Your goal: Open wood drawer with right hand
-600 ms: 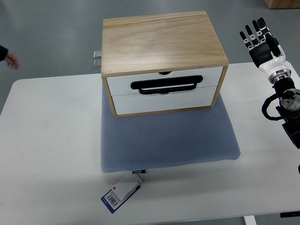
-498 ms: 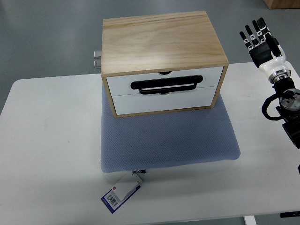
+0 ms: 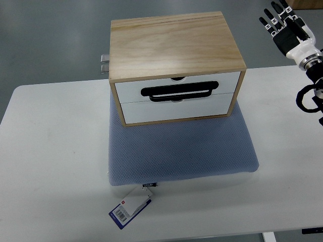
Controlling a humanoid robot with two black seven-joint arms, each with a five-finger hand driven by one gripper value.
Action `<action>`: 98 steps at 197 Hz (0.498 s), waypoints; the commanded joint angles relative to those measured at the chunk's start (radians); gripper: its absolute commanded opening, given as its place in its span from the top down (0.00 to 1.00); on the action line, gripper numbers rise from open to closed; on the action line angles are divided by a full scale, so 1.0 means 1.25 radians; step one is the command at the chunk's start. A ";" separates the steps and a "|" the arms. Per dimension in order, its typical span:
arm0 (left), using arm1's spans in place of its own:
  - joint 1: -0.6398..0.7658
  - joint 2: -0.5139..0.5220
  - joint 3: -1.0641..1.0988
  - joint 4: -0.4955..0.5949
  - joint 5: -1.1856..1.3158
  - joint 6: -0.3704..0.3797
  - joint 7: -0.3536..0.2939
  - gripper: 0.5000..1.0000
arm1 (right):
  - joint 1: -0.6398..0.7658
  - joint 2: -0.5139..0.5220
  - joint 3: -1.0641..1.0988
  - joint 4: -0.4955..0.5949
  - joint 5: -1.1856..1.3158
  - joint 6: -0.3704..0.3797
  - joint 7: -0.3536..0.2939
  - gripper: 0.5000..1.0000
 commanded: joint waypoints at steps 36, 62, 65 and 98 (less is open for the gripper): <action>0.000 0.000 0.001 -0.010 0.006 -0.001 0.000 0.00 | 0.252 -0.186 -0.249 0.196 -0.448 0.041 -0.132 0.11; 0.000 0.000 0.000 -0.015 0.004 -0.001 0.000 0.00 | 0.482 -0.231 -0.401 0.353 -0.516 0.099 -0.372 0.11; 0.000 0.000 0.000 -0.015 0.004 -0.001 0.000 0.00 | 0.510 -0.231 -0.418 0.371 -0.516 0.099 -0.401 0.11; 0.000 0.000 0.000 -0.014 0.003 -0.001 0.000 0.00 | 0.666 -0.222 -0.508 0.508 -0.490 0.099 -0.537 0.11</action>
